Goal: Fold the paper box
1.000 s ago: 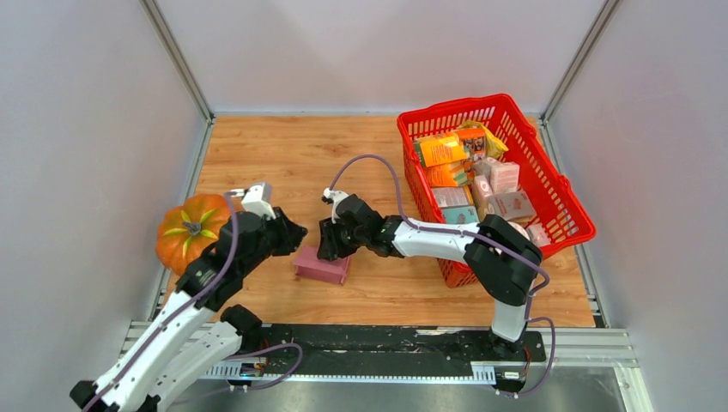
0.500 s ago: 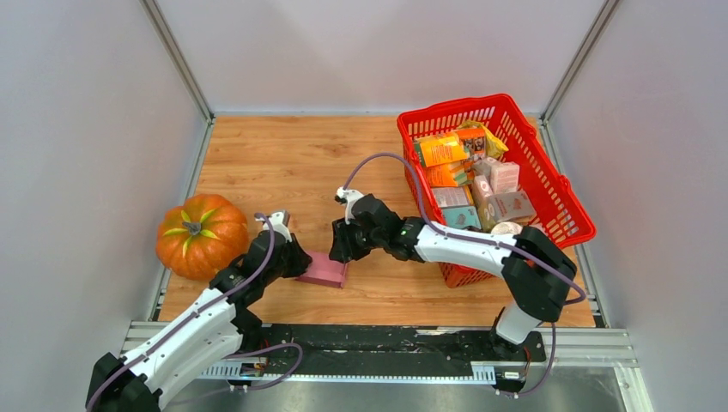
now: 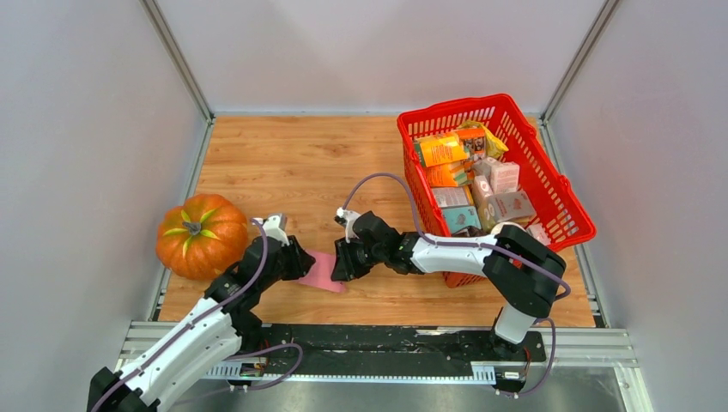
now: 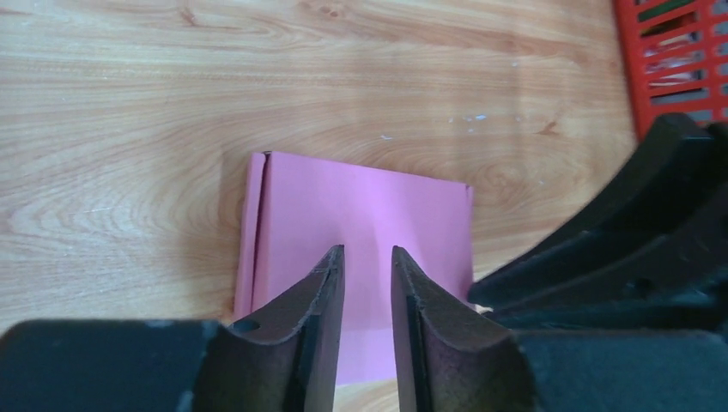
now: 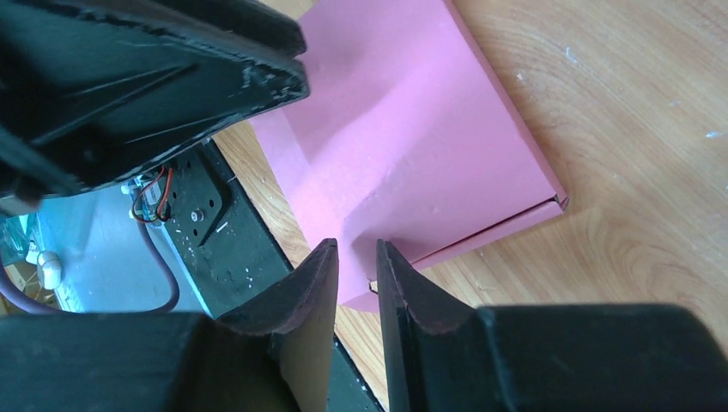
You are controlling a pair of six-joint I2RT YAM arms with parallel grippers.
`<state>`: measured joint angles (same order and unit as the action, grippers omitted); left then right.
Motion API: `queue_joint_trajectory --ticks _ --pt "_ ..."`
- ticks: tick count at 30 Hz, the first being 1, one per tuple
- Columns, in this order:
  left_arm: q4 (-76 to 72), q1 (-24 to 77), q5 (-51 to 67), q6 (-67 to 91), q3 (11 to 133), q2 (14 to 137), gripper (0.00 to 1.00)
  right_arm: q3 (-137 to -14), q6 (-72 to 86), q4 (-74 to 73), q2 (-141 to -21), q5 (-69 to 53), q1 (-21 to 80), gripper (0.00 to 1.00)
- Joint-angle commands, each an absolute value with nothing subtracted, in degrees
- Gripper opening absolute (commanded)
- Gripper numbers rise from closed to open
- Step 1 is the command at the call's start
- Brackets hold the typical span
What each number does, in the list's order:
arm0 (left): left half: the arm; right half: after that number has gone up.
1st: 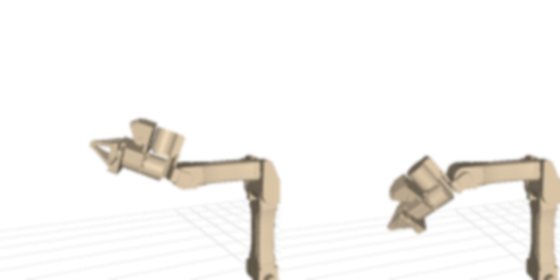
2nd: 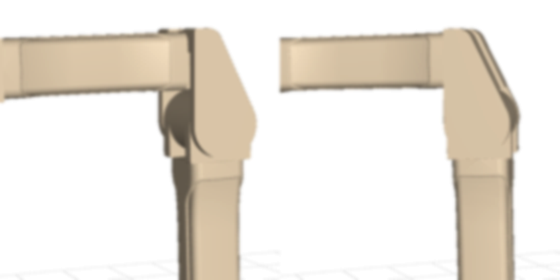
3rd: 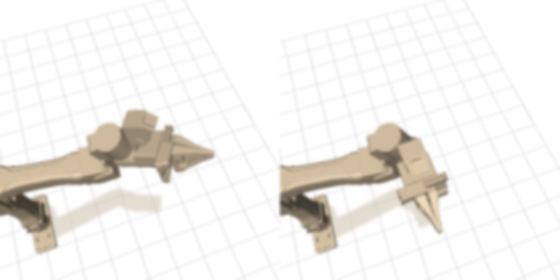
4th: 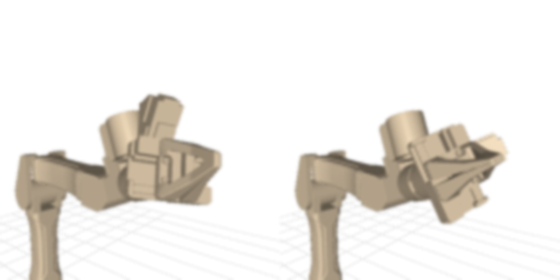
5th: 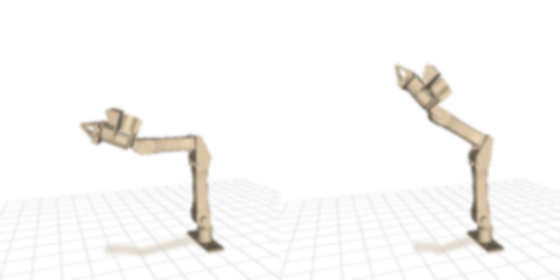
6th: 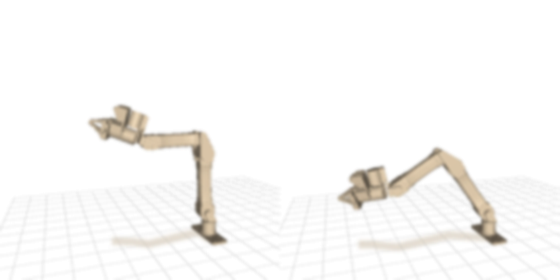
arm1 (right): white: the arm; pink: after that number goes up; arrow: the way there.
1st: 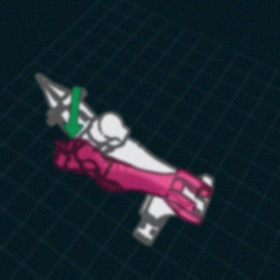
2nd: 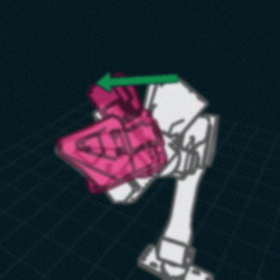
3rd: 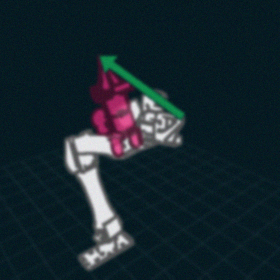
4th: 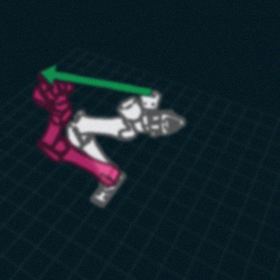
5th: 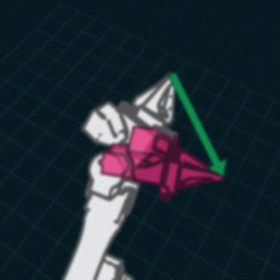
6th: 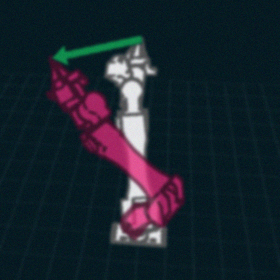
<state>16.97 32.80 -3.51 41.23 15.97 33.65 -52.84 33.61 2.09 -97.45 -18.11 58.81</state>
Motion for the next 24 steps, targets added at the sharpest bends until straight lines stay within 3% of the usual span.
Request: queue_joint_trajectory --ticks 1,4,10,24 --pt "22.0 32.5 -2.0 38.9 21.7 30.2 0.34 -53.7 31.6 4.1 -98.0 -16.5 58.9 0.29" --pt "23.9 32.4 -1.8 39.8 21.0 29.0 0.22 -54.1 30.4 3.0 -98.3 -15.6 58.7 0.28" --pt "17.8 32.5 -2.3 42.2 13.7 32.0 0.11 -53.4 29.4 2.5 -98.0 -14.9 58.8 0.28" --pt "15.9 32.5 -3.7 44.1 8.9 27.8 0.08 -50.9 30.3 2.4 -96.4 -14.4 61.6 0.27"
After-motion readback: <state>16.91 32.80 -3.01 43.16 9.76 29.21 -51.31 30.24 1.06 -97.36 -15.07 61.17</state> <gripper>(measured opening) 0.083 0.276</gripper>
